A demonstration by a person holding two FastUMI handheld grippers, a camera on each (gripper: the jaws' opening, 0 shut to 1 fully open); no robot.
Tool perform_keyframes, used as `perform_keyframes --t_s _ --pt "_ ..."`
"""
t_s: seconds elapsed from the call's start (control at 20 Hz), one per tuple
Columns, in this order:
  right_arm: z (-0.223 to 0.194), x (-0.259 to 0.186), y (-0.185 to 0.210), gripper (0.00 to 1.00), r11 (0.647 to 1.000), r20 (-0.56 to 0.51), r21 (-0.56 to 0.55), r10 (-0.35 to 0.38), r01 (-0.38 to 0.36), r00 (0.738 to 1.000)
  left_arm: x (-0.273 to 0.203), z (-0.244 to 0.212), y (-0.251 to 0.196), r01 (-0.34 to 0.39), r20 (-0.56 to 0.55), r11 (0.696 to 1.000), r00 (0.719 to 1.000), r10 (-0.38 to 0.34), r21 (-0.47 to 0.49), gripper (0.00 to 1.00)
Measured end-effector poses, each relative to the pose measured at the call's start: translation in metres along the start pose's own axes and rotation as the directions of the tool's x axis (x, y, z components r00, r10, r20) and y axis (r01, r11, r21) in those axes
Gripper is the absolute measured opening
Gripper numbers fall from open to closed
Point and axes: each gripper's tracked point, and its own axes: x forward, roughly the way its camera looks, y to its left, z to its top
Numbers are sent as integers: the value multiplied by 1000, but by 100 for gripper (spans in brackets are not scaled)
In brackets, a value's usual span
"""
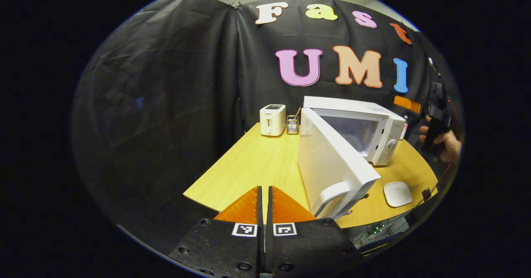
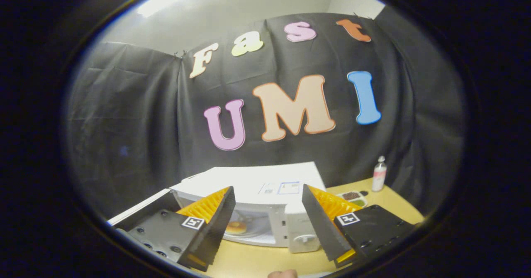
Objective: Open the microwave oven with the left hand, put the food in, and close the microwave oven.
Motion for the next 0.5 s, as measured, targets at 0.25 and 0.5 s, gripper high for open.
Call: perform_keyframes --t_s 0.25,0.5 --pt "87 -24 -29 99 992 135 -116 -29 45 990 24 -58 -16 35 -105 998 994 -29 52 0" --pt "116 -39 -59 100 990 184 -117 -62 85 981 41 -79 -35 37 -134 978 991 -10 206 0"
